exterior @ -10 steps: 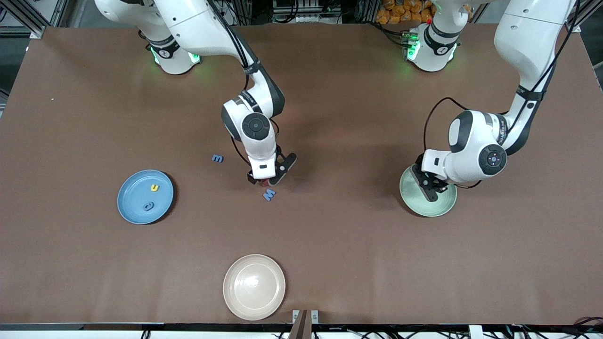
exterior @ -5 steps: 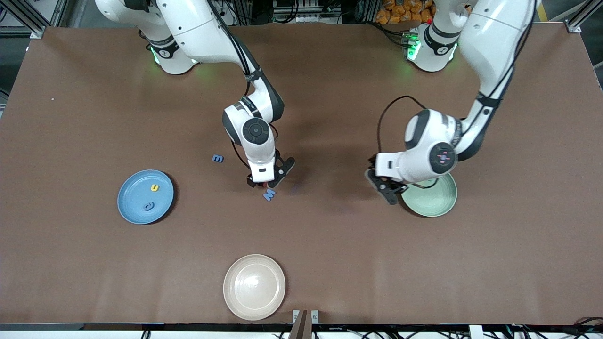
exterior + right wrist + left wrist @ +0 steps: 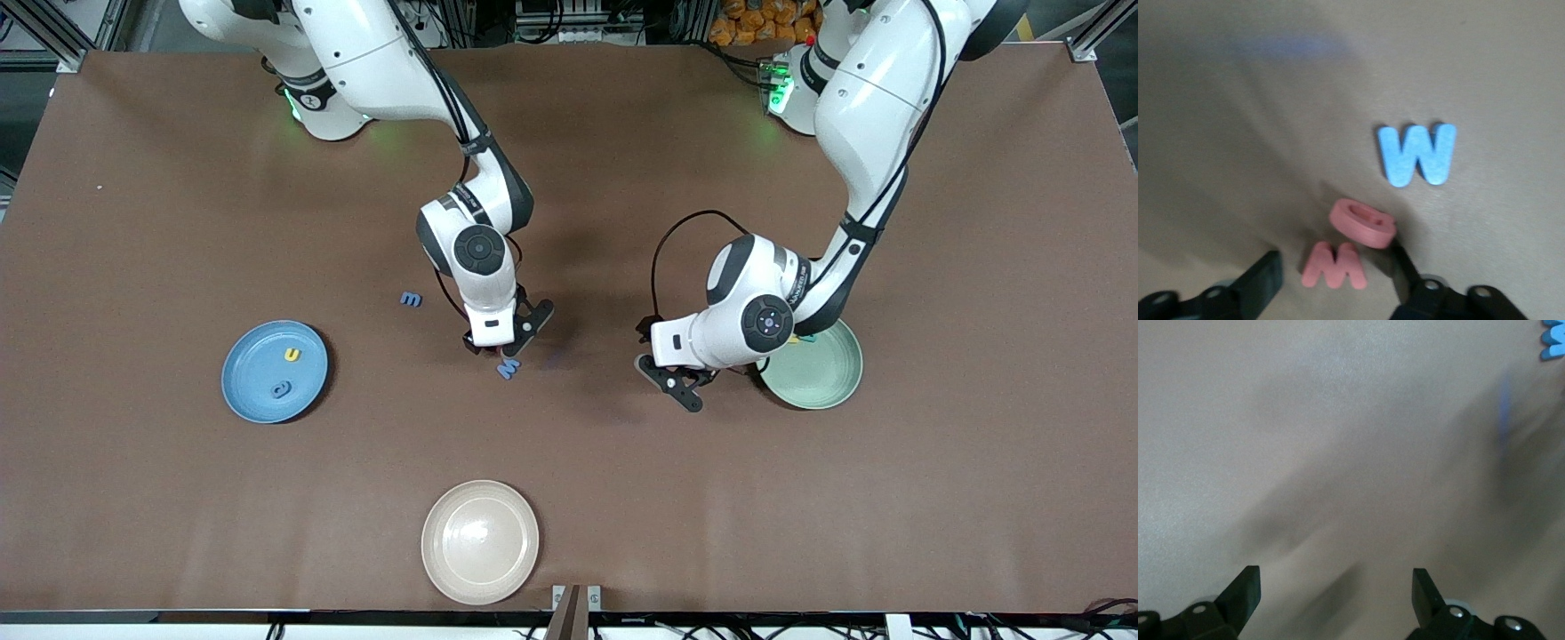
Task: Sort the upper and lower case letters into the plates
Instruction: 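Grasp the red m with the right gripper while the left gripper releases the H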
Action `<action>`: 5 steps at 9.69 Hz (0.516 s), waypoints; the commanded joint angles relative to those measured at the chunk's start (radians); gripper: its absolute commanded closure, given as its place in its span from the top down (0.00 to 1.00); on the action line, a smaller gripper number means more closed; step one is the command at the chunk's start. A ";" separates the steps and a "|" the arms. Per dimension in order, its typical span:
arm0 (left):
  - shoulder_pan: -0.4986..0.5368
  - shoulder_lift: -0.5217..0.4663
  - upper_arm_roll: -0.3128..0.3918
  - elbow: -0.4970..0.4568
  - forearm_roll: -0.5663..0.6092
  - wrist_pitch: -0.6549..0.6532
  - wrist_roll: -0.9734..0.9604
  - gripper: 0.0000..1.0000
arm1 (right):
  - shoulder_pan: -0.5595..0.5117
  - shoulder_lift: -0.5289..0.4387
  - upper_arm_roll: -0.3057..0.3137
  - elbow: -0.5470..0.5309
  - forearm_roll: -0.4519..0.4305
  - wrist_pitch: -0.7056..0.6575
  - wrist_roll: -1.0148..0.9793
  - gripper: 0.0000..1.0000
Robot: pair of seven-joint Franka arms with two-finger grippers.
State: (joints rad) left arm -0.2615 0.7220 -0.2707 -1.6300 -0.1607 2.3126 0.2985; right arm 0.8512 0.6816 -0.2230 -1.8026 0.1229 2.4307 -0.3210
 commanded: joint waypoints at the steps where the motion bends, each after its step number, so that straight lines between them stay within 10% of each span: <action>1: -0.015 0.007 0.013 0.021 -0.013 -0.001 -0.021 1.00 | -0.020 -0.005 0.007 -0.021 0.017 0.005 -0.001 0.00; 5: -0.042 0.011 0.015 0.021 -0.010 0.005 -0.085 1.00 | -0.026 -0.040 0.005 -0.021 0.018 -0.021 0.002 0.00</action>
State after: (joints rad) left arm -0.2663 0.7251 -0.2684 -1.6261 -0.1607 2.3126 0.2629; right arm 0.8414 0.6654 -0.2289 -1.8021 0.1234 2.4208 -0.3205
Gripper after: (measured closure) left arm 0.000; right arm 0.599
